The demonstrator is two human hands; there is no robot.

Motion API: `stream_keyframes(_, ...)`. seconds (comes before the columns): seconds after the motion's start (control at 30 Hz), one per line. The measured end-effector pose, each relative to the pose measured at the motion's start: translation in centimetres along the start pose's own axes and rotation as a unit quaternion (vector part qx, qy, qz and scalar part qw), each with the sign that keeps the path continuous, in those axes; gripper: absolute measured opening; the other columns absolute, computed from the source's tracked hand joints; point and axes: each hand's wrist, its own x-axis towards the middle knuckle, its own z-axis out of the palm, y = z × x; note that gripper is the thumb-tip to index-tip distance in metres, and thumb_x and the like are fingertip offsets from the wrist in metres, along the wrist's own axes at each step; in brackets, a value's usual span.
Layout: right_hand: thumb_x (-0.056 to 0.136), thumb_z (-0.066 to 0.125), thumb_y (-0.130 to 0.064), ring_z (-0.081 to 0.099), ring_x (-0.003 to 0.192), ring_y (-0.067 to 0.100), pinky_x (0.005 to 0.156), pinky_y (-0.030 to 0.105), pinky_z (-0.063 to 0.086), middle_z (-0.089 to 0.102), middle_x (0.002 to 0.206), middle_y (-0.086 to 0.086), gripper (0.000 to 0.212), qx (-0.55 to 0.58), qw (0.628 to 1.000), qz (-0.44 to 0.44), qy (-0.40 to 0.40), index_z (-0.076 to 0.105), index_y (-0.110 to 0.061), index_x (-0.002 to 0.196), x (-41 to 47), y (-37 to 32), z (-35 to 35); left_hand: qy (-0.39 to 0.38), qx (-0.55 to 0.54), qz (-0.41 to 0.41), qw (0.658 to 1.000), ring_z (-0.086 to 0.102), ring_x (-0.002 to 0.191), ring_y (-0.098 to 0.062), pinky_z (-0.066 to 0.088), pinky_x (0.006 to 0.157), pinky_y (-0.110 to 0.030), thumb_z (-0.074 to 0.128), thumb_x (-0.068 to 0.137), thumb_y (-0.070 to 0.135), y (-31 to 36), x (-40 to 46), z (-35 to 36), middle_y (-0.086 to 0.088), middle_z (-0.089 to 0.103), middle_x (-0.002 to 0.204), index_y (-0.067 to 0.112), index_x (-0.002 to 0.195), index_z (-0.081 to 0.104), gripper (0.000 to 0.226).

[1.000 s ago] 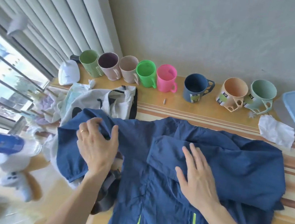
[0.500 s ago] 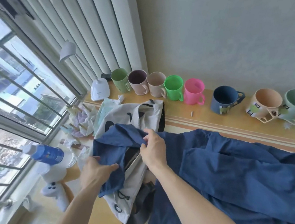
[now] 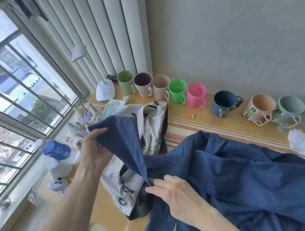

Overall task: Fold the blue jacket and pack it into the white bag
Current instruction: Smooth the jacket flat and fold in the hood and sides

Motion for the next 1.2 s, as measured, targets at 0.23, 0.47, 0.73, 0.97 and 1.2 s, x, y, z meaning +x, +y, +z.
stream_keyframes(0.23,0.081,0.075,-0.053,0.06,0.13,0.017,0.112,0.042,0.043,0.062,0.142,-0.004,0.069,0.622,0.699,0.242,0.257,0.051,-0.027,0.141,-2.8,1.1,-7.4,-0.292,0.191,0.052,0.936,0.065,0.073,-0.023,0.055,0.069,-0.032,0.073,0.063,0.011,-0.5,-5.1,12.7,-0.008,0.065,0.073,0.008,0.07,0.064,0.012)
stream_keyframes(0.47,0.081,0.073,-0.049,0.061,0.129,0.03,0.101,0.041,0.054,0.061,0.141,0.016,0.085,0.789,0.382,0.185,0.444,0.045,-0.009,0.15,-15.0,7.9,-11.4,-0.475,0.657,0.065,0.582,0.068,0.096,-0.024,0.053,0.093,-0.046,0.069,0.082,0.035,-17.9,-7.3,22.4,-0.001,0.074,0.099,0.022,0.099,0.068,0.021)
stream_keyframes(0.73,0.079,0.083,-0.006,0.067,0.091,0.024,0.08,0.033,0.054,0.07,0.122,0.021,0.034,0.421,0.358,0.623,0.553,0.062,-0.016,0.104,-26.0,17.3,-0.7,-0.24,0.839,0.349,0.342,0.056,0.126,-0.036,0.049,0.099,-0.049,0.055,0.1,0.029,-24.3,-0.3,7.3,-0.009,0.055,0.144,0.026,0.136,0.058,0.036)
stream_keyframes(0.97,0.084,0.078,-0.01,0.065,0.111,0.032,0.095,0.041,0.051,0.067,0.114,0.006,0.049,0.235,0.521,0.68,0.46,0.053,-0.02,0.124,-28.5,20.1,-0.8,-0.136,0.934,0.158,0.291,0.036,0.149,-0.032,0.038,0.113,-0.047,0.022,0.104,0.054,-26.6,0.5,2.0,-0.012,0.031,0.166,0.03,0.159,0.03,0.061)
stream_keyframes(1.2,0.1,0.045,-0.057,0.014,0.155,0.039,0.123,0.058,0.014,0.02,0.169,0.01,0.061,-0.094,0.86,0.468,0.18,0.034,-0.035,0.156,-24.1,20.7,2.3,-0.23,0.867,0.352,0.266,-0.007,0.158,-0.035,0.004,0.119,-0.068,0.033,0.104,0.059,-31.7,1.0,5.7,-0.002,0.001,0.173,0.048,0.159,0.015,0.059)
